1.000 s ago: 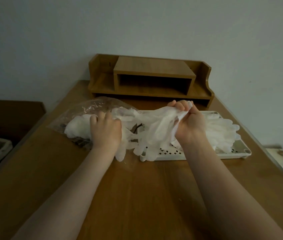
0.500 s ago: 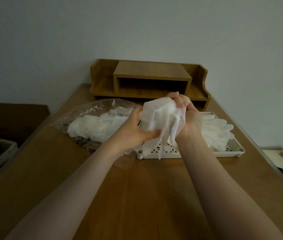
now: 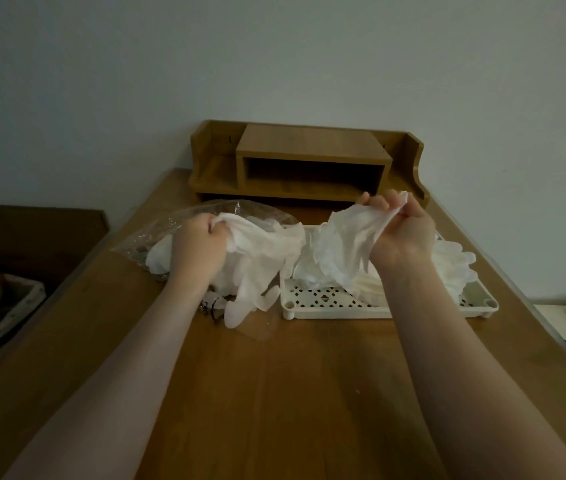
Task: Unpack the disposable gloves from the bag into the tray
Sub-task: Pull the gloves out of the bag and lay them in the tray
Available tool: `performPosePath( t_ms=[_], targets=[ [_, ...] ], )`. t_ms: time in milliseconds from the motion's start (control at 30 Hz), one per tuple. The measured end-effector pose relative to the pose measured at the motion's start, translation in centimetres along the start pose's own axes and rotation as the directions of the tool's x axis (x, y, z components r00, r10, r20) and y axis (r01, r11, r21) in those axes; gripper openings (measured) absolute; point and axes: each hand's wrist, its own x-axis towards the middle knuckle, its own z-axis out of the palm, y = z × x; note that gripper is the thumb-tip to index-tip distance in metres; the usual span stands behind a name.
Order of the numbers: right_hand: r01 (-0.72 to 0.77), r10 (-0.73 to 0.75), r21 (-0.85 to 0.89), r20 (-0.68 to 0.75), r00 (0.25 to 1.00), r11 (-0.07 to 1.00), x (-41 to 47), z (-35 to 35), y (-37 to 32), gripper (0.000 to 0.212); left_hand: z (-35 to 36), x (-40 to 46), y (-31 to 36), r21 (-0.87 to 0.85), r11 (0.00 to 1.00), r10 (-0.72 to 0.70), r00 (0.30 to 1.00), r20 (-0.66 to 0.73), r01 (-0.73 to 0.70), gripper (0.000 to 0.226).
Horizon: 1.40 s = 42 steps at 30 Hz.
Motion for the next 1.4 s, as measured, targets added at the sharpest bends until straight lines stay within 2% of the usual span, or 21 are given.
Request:
performPosePath(
  t_ms=[100,167,233,267,333,400,467,533,600,700,767,867,933,967,1000,1067,1100,1167,1267,1333,1400],
  targets=[
    [-0.005,0.005,0.038,0.008,1.0,0.999,-0.2,0.4,-1.2,0.048,-0.1,0.3,0.4,0.109,0.99,0.098,0.99,-0.098,-0.088,0.024],
    [-0.045,0.043,0.087,0.023,0.999,0.995,-0.4,0.5,-1.5,0.043,0.1,0.3,1.2,0.305,0.947,0.12,0.992,-0.043,-0.101,0.022],
    [-0.095,0.089,0.143,0.046,0.995,0.985,-0.5,0.4,-1.5,0.04,0.4,0.1,2.1,0.494,0.866,0.029,0.993,0.11,-0.08,0.067],
    [-0.117,0.11,0.162,0.054,0.993,0.98,-0.4,0.2,-1.4,0.039,0.6,-0.2,2.7,0.51,0.854,0.023,0.988,0.153,-0.099,0.086],
    [-0.158,0.146,0.182,0.079,0.986,0.971,-0.5,0.0,-1.4,0.041,1.2,-1.4,4.2,0.395,0.879,0.216,0.962,0.169,-0.267,0.092],
    [-0.204,0.183,0.176,0.129,0.975,0.963,-0.7,0.0,-1.7,0.043,1.6,-2.8,6.3,0.028,0.921,0.378,0.909,0.177,-0.388,0.064],
    [-0.254,0.224,0.137,0.198,0.954,0.958,-1.1,0.1,-1.8,0.041,2.2,-3.8,7.9,-0.302,0.941,0.264,0.892,0.366,-0.154,0.031],
    [-0.267,0.242,0.079,0.236,0.941,0.961,-1.5,0.1,-2.1,0.039,3.5,-4.0,8.4,-0.367,0.929,0.182,0.814,0.551,0.04,0.039],
    [-0.261,0.253,0.003,0.241,0.937,0.965,-1.7,0.0,-2.5,0.038,4.5,-3.9,8.3,-0.432,0.887,0.153,0.775,0.613,0.167,0.041],
    [-0.268,0.276,-0.069,0.254,0.927,0.961,-2.0,-0.5,-3.5,0.025,5.4,-3.9,8.5,-0.573,0.721,0.139,0.729,0.67,0.389,0.033],
    [-0.257,0.293,-0.16,0.279,0.914,0.953,-2.0,-0.8,-4.6,0.021,5.9,-4.0,9.1,-0.612,0.674,0.137,0.744,0.654,0.414,0.027],
    [-0.243,0.376,-0.388,0.316,0.871,0.889,-1.5,-1.3,-7.2,0.019,6.2,-3.8,10.1,-0.629,0.731,0.116,0.859,0.498,0.265,0.018],
    [-0.207,0.442,-0.573,0.306,0.843,0.793,-1.1,-1.7,-8.7,0.039,6.1,-3.8,10.8,-0.616,0.781,0.193,0.9,0.391,0.1,0.02],
    [-0.203,0.473,-0.672,0.246,0.846,0.712,-1.1,-1.5,-9.2,0.051,5.9,-3.8,11.1,-0.614,0.789,0.248,0.899,0.362,0.03,0.02],
    [-0.157,0.426,-0.767,0.163,0.89,0.622,-1.2,-1.4,-9.8,0.059,5.8,-3.8,11.6,-0.61,0.792,0.307,0.885,0.351,-0.033,0.02],
    [0.068,0.145,-0.884,0.152,0.978,0.463,-1.5,-0.7,-9.8,0.059,5.5,-3.8,12.5,-0.596,0.789,0.411,0.847,0.337,-0.146,0.018],
    [0.161,0.063,-0.904,0.202,0.977,0.395,-1.4,-0.2,-9.6,0.058,5.5,-3.9,13.0,-0.597,0.78,0.45,0.83,0.329,-0.186,0.017],
    [0.245,0.168,-0.934,0.294,0.941,0.258,-1.4,0.5,-9.4,0.058,5.4,-3.9,14.0,-0.638,0.736,0.514,0.8,0.308,-0.227,0.018],
    [0.21,0.425,-0.957,0.278,0.861,0.201,-1.7,0.6,-9.3,0.06,5.3,-4.0,14.9,-0.715,0.657,0.598,0.743,0.301,-0.239,0.023],
    [0.202,0.432,-0.956,0.276,0.859,0.211,-1.7,0.7,-9.2,0.043,5.2,-3.6,14.9,-0.756,0.621,0.615,0.726,0.307,-0.207,0.034],
    [0.173,0.373,-0.919,0.308,0.875,0.354,-1.7,0.6,-9.3,0.032,5.4,-3.2,14.6,-0.825,0.558,0.598,0.731,0.33,-0.084,0.044]
  ],
)
